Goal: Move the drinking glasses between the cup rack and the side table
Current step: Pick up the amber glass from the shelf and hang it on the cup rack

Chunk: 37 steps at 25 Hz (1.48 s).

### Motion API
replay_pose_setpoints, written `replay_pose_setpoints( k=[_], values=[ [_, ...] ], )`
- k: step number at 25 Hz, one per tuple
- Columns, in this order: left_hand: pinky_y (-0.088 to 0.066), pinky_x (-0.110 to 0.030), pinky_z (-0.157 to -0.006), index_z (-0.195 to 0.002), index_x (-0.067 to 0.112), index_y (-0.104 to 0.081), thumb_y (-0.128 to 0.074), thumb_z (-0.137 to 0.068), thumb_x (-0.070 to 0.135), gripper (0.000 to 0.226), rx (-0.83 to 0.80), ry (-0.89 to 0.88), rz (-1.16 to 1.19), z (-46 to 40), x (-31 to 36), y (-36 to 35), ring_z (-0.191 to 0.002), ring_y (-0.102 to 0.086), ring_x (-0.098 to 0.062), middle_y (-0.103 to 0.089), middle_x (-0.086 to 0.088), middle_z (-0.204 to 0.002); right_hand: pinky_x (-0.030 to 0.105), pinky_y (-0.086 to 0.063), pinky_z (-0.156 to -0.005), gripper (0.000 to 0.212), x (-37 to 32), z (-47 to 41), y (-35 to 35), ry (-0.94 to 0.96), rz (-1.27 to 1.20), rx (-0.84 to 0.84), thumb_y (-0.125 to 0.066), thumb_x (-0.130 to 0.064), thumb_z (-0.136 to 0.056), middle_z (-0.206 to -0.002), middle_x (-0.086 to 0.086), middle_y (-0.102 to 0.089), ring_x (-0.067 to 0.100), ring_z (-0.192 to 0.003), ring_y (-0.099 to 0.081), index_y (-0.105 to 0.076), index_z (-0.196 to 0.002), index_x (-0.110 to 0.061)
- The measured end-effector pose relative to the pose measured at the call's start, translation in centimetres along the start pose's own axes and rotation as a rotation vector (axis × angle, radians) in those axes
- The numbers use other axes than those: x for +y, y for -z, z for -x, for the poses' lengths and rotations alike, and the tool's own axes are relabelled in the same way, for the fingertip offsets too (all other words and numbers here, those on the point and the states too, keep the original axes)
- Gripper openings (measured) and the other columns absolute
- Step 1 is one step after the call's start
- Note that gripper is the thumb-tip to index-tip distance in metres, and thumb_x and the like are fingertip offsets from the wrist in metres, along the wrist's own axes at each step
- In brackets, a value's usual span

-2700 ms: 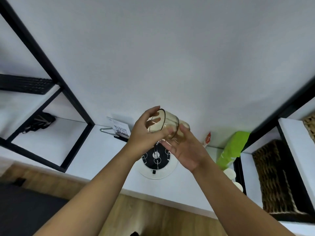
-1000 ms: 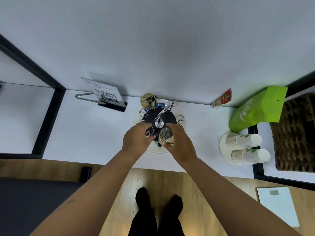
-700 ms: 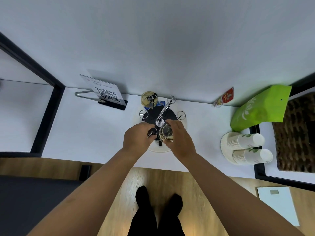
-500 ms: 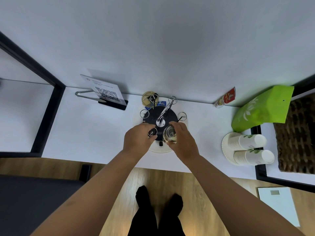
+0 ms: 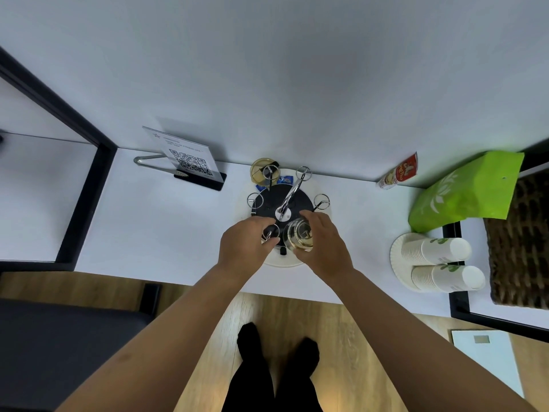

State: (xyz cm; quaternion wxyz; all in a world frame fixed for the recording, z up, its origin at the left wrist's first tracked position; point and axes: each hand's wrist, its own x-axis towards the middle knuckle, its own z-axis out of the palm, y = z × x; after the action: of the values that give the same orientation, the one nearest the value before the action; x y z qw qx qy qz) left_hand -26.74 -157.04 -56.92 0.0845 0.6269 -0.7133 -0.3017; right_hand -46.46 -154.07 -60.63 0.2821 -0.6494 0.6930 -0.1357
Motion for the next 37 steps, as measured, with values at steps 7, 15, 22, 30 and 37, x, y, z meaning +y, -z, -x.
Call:
replay_pose_setpoints(
  k=[7, 15, 22, 30, 37],
  values=[
    [-0.044, -0.02, -0.088, -0.136, 0.026, -0.068, -0.077, -0.091, 0.037, 0.047, -0.002, 0.029, 0.126, 0.2, -0.4, -0.7, -0.115, -0.067, -0.014, -0.072, 0.006, -0.128, 0.042, -0.057, -0.093, 0.083, -0.5, -0.1, 0.4, 0.024, 0.041, 0.017, -0.089, -0.029, -0.075, -0.138, 0.001, -0.053, 0.025, -0.13, -0.049, -0.048, -0.147, -0.022],
    [-0.051, -0.024, -0.093, -0.138, 0.027, -0.066, -0.08, -0.089, 0.036, 0.052, -0.04, 0.006, 0.237, 0.7, -0.6, -1.5, -0.114, -0.067, -0.007, -0.073, 0.009, -0.127, 0.047, -0.048, -0.107, 0.085, -0.1, -0.2, 0.9, -0.006, 0.069, 0.031, -0.088, -0.027, -0.077, -0.158, 0.008, -0.041, 0.03, -0.148, -0.036, -0.047, -0.151, -0.023],
    [-0.048, -0.023, -0.1, -0.146, 0.03, -0.058, -0.084, -0.086, 0.032, 0.066, -0.097, -0.012, 0.317, 0.9, -0.9, -1.2, -0.122, -0.061, -0.001, -0.068, 0.014, -0.135, 0.051, -0.028, -0.125, 0.088, -0.9, -0.5, 1.8, 0.016, 0.107, 0.026, -0.086, -0.031, -0.079, -0.164, 0.012, -0.036, 0.034, -0.158, -0.02, -0.042, -0.156, -0.025],
    [-0.05, -0.038, -0.108, -0.149, 0.033, -0.052, -0.081, -0.087, 0.042, 0.07, -0.105, 0.016, 0.276, 1.8, -2.4, -0.8, -0.132, -0.056, -0.008, -0.06, 0.012, -0.146, 0.055, -0.027, -0.124, 0.09, -0.6, 0.4, 2.6, 0.055, 0.154, 0.031, -0.087, -0.037, -0.076, -0.163, 0.011, -0.036, 0.036, -0.157, -0.02, -0.043, -0.154, -0.028],
    [-0.052, -0.038, -0.105, -0.148, 0.033, -0.053, -0.082, -0.086, 0.042, 0.069, -0.094, 0.032, 0.29, 1.8, -2.2, -0.7, -0.127, -0.058, -0.007, -0.062, 0.011, -0.141, 0.053, -0.025, -0.125, 0.09, -1.3, 0.6, 2.4, 0.034, 0.102, 0.004, -0.088, -0.039, -0.077, -0.164, 0.012, -0.036, 0.035, -0.158, -0.017, -0.044, -0.155, -0.027]
  ],
)
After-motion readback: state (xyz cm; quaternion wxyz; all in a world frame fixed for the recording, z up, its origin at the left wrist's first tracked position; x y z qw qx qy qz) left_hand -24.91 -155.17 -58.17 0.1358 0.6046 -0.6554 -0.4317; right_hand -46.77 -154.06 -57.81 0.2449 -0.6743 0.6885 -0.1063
